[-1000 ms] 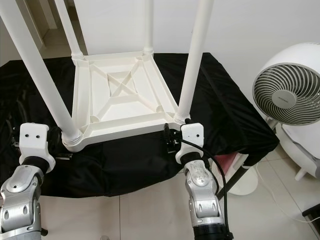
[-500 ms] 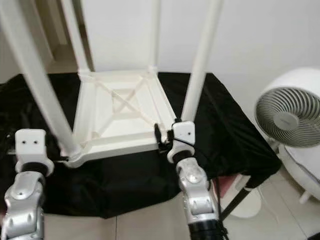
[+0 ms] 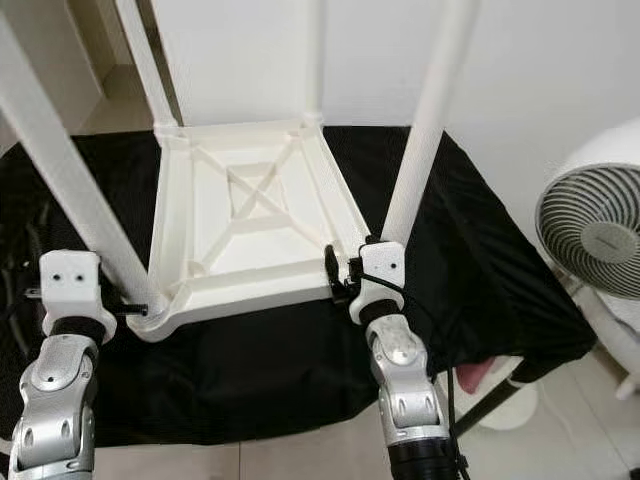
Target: Building children table
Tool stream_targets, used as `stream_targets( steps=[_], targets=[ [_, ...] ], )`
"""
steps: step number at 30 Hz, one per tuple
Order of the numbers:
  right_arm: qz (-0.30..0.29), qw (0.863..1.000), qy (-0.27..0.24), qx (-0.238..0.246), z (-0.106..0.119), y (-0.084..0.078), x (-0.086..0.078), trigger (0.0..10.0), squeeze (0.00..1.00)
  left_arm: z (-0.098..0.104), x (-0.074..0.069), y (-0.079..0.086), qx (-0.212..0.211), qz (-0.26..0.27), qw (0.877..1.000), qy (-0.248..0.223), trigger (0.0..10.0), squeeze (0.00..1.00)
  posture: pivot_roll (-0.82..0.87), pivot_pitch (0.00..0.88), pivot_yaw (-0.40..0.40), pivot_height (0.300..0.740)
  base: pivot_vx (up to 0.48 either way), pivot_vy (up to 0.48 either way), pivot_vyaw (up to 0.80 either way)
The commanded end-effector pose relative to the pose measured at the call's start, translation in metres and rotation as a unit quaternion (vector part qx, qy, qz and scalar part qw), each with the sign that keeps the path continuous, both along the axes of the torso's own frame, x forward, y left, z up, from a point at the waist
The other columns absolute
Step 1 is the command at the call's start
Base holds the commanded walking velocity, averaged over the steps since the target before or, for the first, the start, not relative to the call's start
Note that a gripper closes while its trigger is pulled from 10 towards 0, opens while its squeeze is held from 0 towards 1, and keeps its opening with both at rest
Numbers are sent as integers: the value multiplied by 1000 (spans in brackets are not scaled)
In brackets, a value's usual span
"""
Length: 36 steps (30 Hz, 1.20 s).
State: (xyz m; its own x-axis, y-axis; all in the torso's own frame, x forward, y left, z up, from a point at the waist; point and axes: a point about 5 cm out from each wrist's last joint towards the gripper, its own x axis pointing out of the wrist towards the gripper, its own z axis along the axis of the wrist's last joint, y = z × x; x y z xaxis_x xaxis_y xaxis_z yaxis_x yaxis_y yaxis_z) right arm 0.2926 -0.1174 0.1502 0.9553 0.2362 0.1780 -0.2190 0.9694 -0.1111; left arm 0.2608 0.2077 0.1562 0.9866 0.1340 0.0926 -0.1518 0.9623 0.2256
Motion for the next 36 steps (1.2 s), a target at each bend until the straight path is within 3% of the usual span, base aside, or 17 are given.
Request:
stream_targets(
  steps=[1, 13, 18, 19, 22, 27, 36],
  targets=[
    [3, 1000, 1, 2, 0, 1, -2, 10000, 0, -2, -2, 4, -3, 23, 1000, 3, 10000, 0, -6, 38, 10, 740, 0, 0, 0],
    [11, 1000, 3, 2, -1, 3, -3, 10000, 0, 0, -3, 7, -2, 22, 1000, 6, 10000, 0, 2, 49, 11, 740, 0, 0, 0],
    [11, 1000, 4, 2, -1, 3, -3, 10000, 0, -1, -3, 6, -4, 18, 1000, 7, 10000, 0, 2, 49, 11, 740, 0, 480, 0],
    [10, 1000, 4, 2, -1, 3, -2, 10000, 0, 1, -3, 5, 17, 15, 1000, 5, 10000, 0, 2, 49, 11, 740, 0, 0, 0],
    [11, 1000, 4, 3, -1, 3, -2, 10000, 0, 1, -3, 3, 28, 8, 1000, 3, 10000, 0, 2, 49, 11, 740, 0, 0, 0],
    [12, 1000, 5, 3, -1, 5, -2, 10000, 0, 1, -2, 0, 50, 5, 999, 5, 10000, 0, 5, 51, 13, 740, 0, -379, 0],
    [9, 1000, 6, 2, -1, 3, -3, 10000, 0, 1, -2, -1, 48, 2, 999, 6, 10000, 0, -1, 54, 14, 740, 0, -458, 0]
  ],
)
